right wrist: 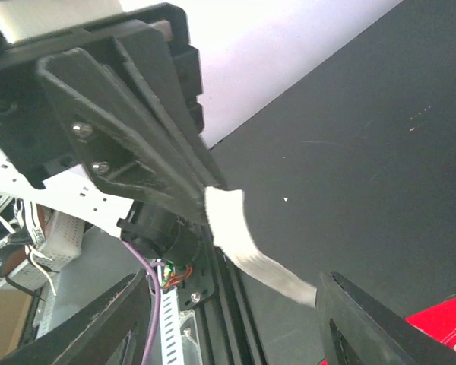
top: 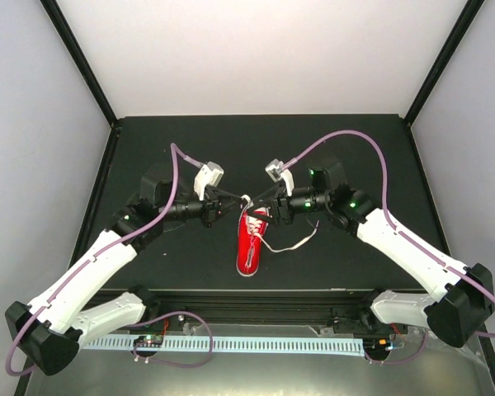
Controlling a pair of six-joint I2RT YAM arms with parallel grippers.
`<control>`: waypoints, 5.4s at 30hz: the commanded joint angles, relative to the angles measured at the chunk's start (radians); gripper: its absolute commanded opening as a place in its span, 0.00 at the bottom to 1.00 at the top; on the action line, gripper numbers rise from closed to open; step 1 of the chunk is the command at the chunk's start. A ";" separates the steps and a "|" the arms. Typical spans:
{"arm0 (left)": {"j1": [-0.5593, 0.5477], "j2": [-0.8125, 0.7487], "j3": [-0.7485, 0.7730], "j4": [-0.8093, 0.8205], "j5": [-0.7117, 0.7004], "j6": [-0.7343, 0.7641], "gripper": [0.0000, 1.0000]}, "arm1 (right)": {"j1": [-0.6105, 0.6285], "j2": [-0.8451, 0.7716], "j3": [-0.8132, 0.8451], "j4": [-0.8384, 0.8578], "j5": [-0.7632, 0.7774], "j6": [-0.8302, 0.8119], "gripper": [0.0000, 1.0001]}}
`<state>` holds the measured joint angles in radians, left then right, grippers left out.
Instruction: Tie the shoes
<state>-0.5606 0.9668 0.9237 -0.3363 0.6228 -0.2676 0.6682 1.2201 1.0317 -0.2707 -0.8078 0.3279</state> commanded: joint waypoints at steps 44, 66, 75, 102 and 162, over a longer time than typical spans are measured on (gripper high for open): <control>-0.122 0.088 0.091 0.033 -0.152 0.066 0.69 | 0.008 -0.048 -0.011 0.056 0.249 -0.104 0.01; -0.149 0.382 -0.124 0.396 -0.414 0.079 0.44 | 0.007 -0.007 0.027 0.002 0.499 0.159 0.02; -0.150 0.394 -0.187 0.440 -0.406 0.010 0.02 | 0.004 0.038 0.077 -0.026 0.584 0.163 0.02; -0.013 0.229 -0.259 0.262 -0.350 -0.167 0.02 | -0.116 0.004 -0.298 -0.208 0.857 0.429 0.85; -0.064 0.645 0.037 0.235 0.089 0.086 0.07 | -0.116 -0.001 -0.004 -0.012 0.666 0.378 0.02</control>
<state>-0.6174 1.6066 0.9199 -0.1081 0.6601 -0.2008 0.5541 1.1950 0.9970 -0.3054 -0.0982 0.7155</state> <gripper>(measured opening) 0.065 0.028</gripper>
